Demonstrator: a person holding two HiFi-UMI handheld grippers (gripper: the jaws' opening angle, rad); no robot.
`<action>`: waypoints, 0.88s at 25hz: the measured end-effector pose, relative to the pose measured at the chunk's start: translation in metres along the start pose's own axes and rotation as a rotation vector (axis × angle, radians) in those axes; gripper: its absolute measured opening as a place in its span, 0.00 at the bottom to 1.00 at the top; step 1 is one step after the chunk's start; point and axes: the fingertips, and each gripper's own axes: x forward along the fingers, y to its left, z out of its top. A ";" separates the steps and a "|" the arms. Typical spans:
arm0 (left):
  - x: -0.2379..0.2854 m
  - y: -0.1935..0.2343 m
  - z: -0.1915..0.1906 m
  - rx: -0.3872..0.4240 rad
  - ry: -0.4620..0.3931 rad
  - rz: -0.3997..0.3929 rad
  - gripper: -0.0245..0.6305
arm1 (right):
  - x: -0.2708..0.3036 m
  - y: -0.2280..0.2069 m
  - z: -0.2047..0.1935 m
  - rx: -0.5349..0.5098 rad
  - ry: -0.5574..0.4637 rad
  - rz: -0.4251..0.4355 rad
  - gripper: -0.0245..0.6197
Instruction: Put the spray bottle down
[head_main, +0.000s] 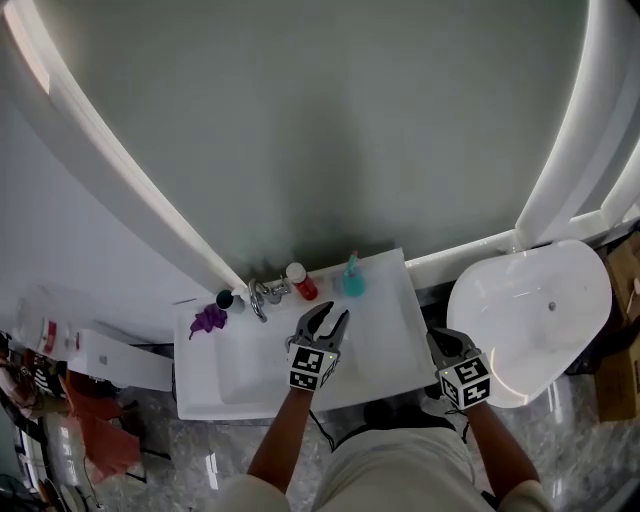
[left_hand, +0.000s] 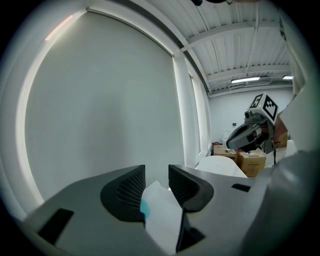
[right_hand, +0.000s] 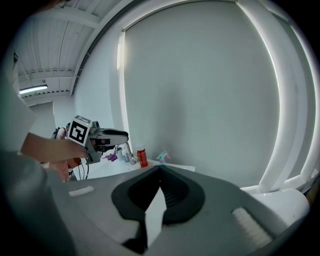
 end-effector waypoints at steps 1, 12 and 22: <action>-0.004 -0.004 0.001 0.000 -0.002 0.002 0.26 | -0.002 0.002 0.000 -0.004 -0.002 0.004 0.05; -0.052 -0.061 0.017 -0.048 0.004 0.103 0.14 | -0.044 0.002 0.003 -0.040 -0.034 0.105 0.05; -0.108 -0.136 0.019 -0.094 0.056 0.232 0.11 | -0.104 0.006 -0.014 -0.056 -0.060 0.220 0.05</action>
